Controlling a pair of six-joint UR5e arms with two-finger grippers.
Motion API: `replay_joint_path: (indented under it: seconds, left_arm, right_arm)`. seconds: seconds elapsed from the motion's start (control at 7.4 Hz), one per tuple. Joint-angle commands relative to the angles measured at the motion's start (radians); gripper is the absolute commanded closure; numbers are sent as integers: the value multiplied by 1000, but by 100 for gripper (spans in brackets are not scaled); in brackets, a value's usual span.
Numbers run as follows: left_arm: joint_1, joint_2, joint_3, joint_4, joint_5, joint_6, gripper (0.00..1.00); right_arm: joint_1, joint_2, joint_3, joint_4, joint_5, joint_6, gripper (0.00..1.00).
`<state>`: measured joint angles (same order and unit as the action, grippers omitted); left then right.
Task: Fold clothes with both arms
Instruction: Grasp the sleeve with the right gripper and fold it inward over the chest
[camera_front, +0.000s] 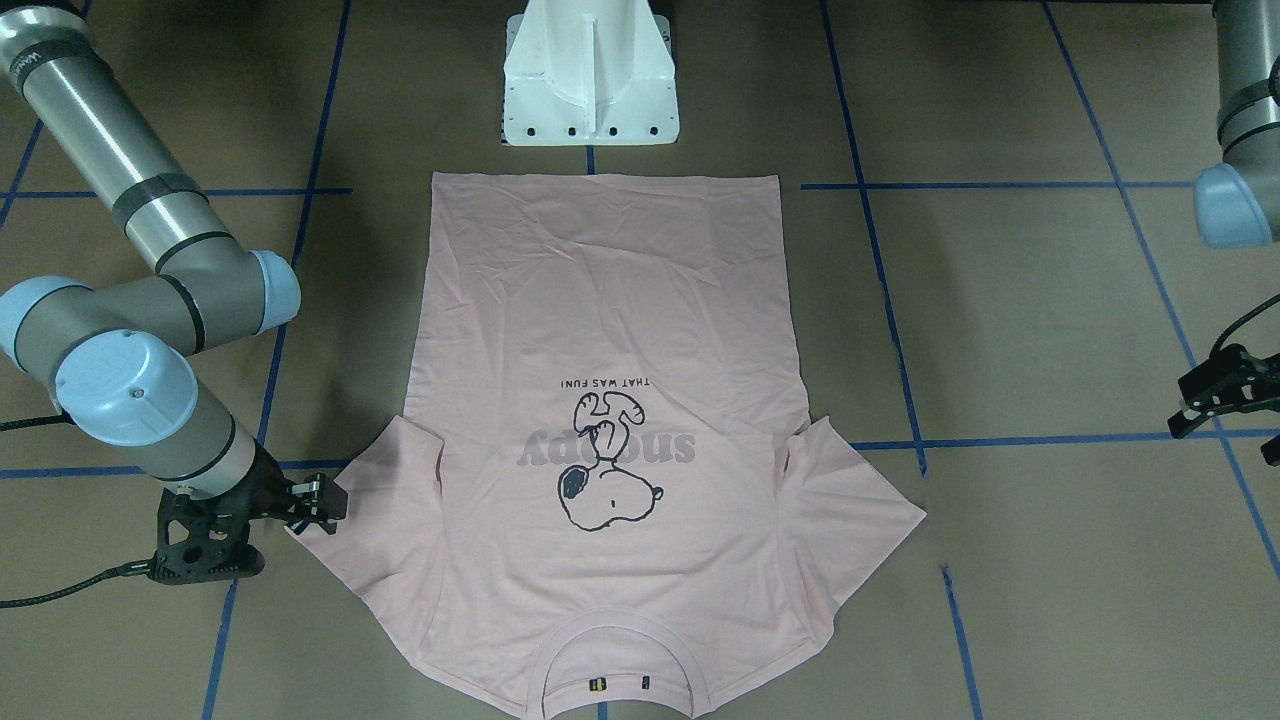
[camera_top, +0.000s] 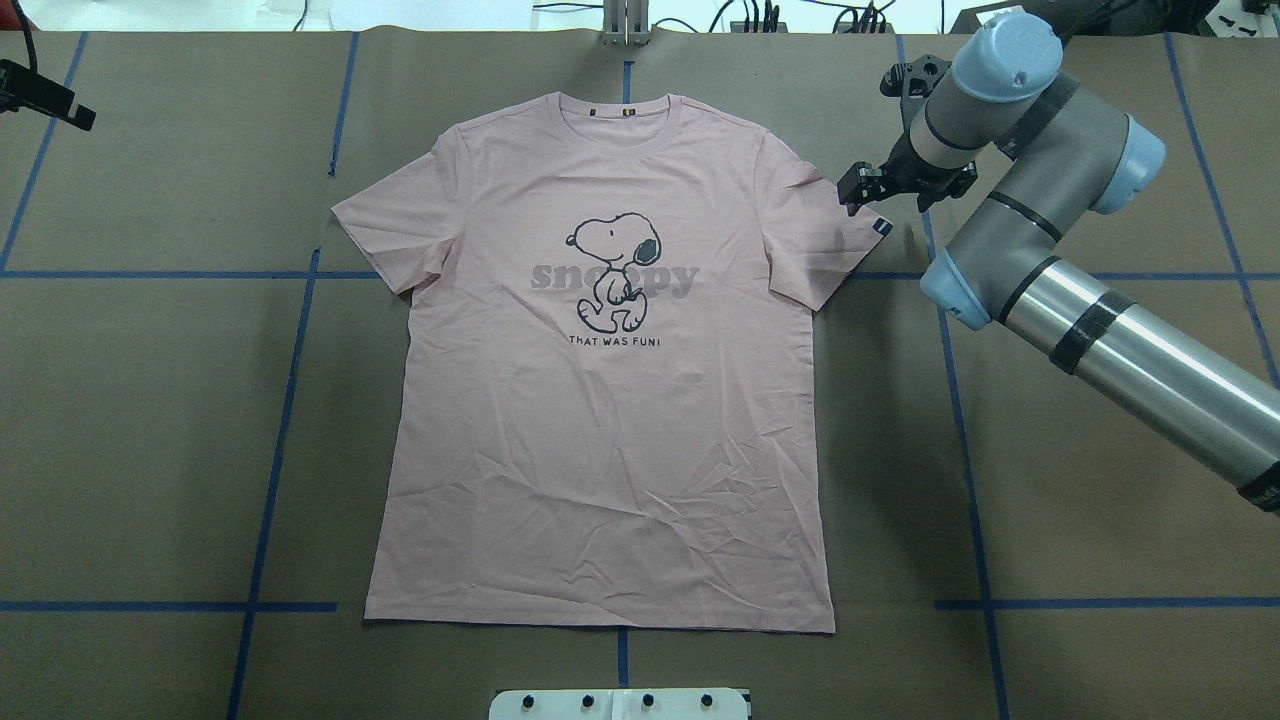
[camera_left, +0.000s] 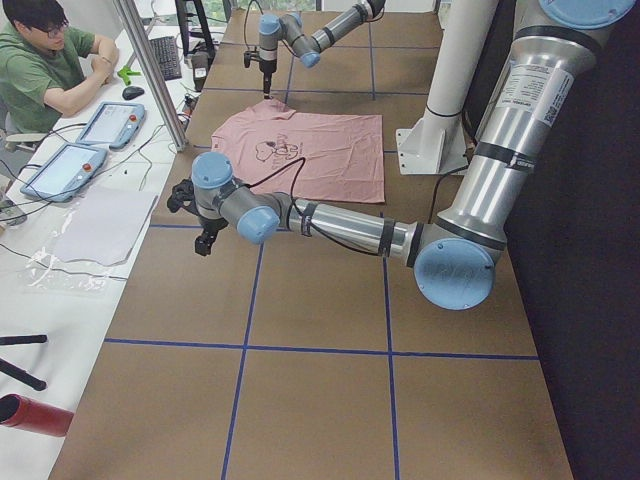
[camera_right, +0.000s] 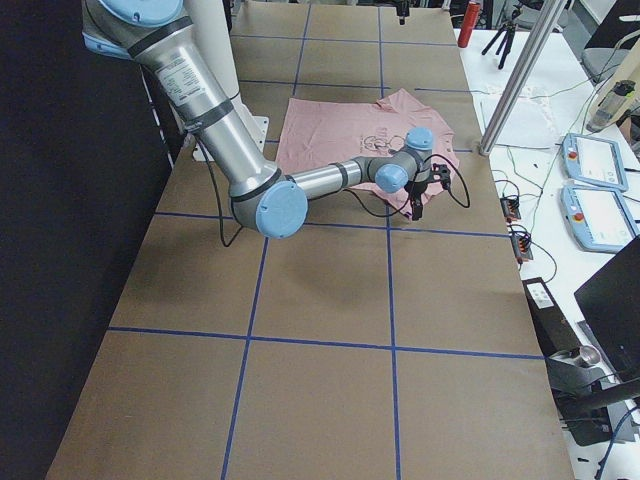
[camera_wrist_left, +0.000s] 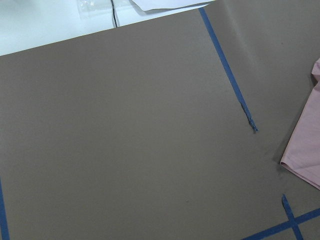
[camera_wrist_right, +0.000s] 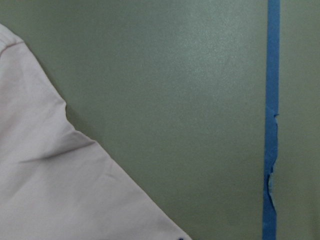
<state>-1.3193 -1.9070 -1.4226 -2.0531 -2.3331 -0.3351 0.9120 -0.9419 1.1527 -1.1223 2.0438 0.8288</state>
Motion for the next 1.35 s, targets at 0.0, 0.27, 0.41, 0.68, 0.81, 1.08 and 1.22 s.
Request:
replay_joint_path:
  seconds: [0.0,0.27,0.41,0.68,0.81,1.08,1.22]
  left_arm:
    - [0,-1,-1,-1,0,1,0]
    - [0,-1,-2,-1,0,-1,0]
    - [0,-1,-2,-1,0,2,0]
    - [0,-1,-2,-1,0,1,0]
    - [0,-1,-2,-1,0,2,0]
    - [0,-1,-2,-1,0,4,0]
    - [0,-1,-2,-1,0,2,0]
  right_arm:
    - [-5,-3,-4,-2,1,-2,9]
    - [-7,-3,-14,-2,4,-7,9]
    - [-8,-1,-16,-2,4,-7,20]
    - [-12,-1,-19,-4,4,-8,39]
    - [-13,0,-19,-4,4,-10,72]
    - [-12,8,-19,-5,7,-10,100]
    - [-12,11,-18,-5,7,-29,100]
